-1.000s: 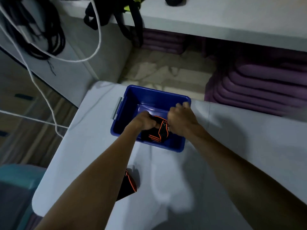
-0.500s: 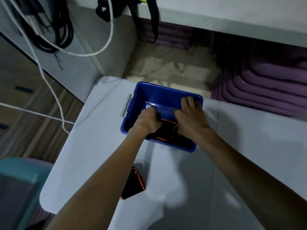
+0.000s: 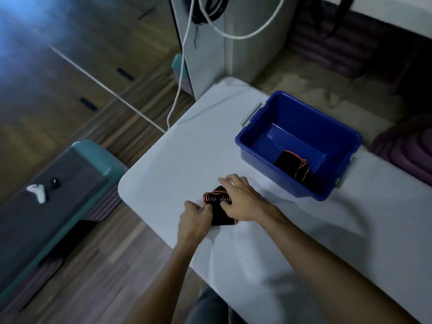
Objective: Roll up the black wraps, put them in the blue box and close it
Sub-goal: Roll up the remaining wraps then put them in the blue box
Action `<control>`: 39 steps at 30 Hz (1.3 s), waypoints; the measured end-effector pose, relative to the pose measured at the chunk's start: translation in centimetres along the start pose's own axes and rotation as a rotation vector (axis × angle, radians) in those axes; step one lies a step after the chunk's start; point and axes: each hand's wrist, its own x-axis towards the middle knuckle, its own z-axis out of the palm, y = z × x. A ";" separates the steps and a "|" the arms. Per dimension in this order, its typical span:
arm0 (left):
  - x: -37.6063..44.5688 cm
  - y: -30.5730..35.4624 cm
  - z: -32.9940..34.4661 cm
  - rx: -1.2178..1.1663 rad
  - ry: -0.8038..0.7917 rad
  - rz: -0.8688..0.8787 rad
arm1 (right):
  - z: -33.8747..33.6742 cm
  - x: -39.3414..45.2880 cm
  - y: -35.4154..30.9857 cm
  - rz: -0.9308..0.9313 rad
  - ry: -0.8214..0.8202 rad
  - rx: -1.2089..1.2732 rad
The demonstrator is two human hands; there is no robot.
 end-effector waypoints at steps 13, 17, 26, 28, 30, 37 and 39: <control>-2.6 4.4 -0.8 -0.613 -0.040 0.058 | -0.4 -5.6 0.1 0.081 0.457 0.520; -4.7 12.9 -1.9 -0.581 -0.149 0.407 | -6.7 -7.8 -0.1 0.098 0.780 0.790; -0.7 26.7 3.5 0.152 -0.126 0.830 | -12.7 -2.9 7.1 0.415 0.753 0.951; 0.7 27.7 4.9 0.347 -0.132 0.838 | -12.8 -1.5 8.1 0.503 0.610 0.957; 2.0 28.0 6.1 0.534 -0.162 0.830 | -12.7 -0.1 8.7 0.551 0.509 0.978; 4.7 26.4 8.9 0.857 -0.326 0.675 | -10.3 3.3 10.1 0.609 0.233 0.990; 5.0 26.1 9.1 0.894 -0.340 0.671 | -9.9 3.4 10.4 0.593 0.219 0.915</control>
